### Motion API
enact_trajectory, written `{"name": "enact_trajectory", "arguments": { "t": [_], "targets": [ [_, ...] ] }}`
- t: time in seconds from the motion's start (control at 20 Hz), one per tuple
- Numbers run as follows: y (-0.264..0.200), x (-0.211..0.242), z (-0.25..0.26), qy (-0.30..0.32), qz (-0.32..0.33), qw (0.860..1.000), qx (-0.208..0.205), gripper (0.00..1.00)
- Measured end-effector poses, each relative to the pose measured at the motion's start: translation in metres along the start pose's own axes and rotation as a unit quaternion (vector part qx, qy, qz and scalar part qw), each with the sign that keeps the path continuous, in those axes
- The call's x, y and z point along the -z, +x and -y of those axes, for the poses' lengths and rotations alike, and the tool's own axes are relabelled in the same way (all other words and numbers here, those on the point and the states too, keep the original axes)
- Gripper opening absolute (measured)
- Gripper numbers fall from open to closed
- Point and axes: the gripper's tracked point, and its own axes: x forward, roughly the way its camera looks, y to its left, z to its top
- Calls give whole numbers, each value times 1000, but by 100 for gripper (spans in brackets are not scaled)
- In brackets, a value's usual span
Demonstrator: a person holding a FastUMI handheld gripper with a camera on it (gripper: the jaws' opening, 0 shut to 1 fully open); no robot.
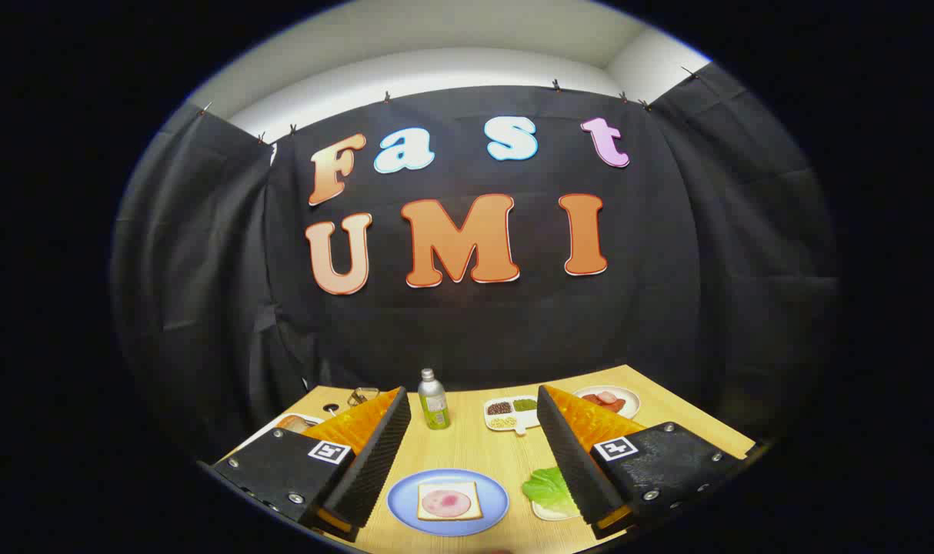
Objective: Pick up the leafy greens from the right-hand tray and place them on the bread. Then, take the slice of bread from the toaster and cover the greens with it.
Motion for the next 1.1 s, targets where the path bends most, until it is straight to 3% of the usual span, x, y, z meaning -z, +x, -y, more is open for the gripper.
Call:
{"name": "enact_trajectory", "arguments": {
  "t": [0.25, 1.1],
  "targets": [
    [-4, 13, -1, 0, -26, 1000, 10, 99],
    [9, 13, 6, -43, -6, 999, 7, 99]
  ]
}}
